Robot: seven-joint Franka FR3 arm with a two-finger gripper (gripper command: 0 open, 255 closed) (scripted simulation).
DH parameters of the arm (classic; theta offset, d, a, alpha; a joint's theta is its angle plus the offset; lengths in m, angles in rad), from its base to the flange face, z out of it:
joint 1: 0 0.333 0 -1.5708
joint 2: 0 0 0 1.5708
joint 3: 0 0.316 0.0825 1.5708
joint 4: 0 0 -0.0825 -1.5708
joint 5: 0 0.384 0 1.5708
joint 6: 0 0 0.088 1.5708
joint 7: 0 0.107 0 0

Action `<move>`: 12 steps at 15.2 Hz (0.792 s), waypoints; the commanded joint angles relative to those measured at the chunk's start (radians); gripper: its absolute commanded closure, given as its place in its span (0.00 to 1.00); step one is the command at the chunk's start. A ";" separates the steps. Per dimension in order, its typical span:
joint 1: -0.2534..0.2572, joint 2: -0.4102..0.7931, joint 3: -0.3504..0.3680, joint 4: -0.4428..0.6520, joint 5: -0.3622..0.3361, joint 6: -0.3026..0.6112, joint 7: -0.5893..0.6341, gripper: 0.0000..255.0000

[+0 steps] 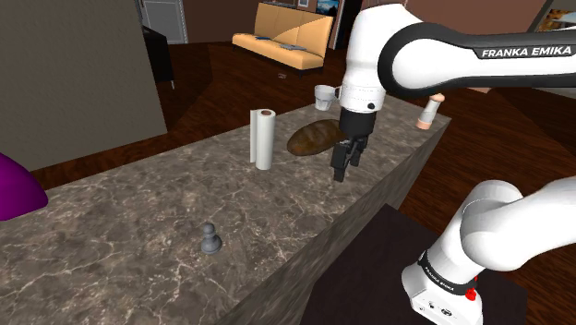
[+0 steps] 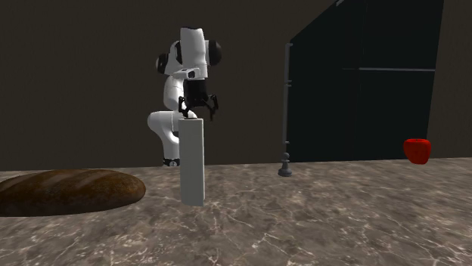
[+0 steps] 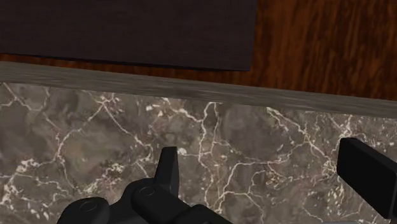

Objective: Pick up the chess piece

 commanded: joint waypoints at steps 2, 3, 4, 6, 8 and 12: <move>0.012 0.076 0.058 0.030 0.024 0.075 0.054 0.00; 0.014 0.104 0.077 0.043 0.029 0.099 0.072 0.00; 0.016 0.132 0.095 0.058 0.032 0.123 0.090 0.00; 0.019 0.192 0.133 0.090 0.033 0.169 0.128 0.00; 0.021 0.254 0.170 0.126 0.027 0.212 0.168 0.00; 0.023 0.389 0.240 0.213 -0.011 0.291 0.258 0.00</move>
